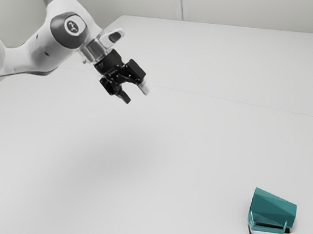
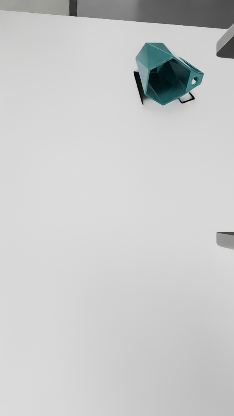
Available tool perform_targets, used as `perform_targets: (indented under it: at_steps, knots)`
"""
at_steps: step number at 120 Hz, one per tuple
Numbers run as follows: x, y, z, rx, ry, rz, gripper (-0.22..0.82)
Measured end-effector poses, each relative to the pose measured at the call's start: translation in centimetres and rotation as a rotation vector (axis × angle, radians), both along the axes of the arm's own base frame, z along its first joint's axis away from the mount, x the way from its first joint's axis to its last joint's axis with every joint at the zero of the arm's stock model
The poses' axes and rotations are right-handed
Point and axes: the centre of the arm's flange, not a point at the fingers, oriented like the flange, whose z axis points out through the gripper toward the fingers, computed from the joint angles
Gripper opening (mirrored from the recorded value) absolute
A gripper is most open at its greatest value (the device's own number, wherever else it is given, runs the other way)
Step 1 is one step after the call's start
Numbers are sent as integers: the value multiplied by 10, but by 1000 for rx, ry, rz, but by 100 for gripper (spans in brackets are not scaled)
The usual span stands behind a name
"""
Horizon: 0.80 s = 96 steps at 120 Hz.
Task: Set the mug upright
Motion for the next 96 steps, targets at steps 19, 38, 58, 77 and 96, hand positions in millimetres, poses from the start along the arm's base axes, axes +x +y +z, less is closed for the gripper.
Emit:
perform_targets:
  at_steps: [19,38,58,77,96]
  knots:
    - [-10,-21,-43,-162,-26,-23,58]
    - [-20,-43,-72,-281,-79,-59,58]
    - [-36,-65,-98,-330,-121,-122,58]
    - [-49,-89,-114,-346,-160,-196,58]
    - [-58,-112,-123,-362,-196,-254,58]
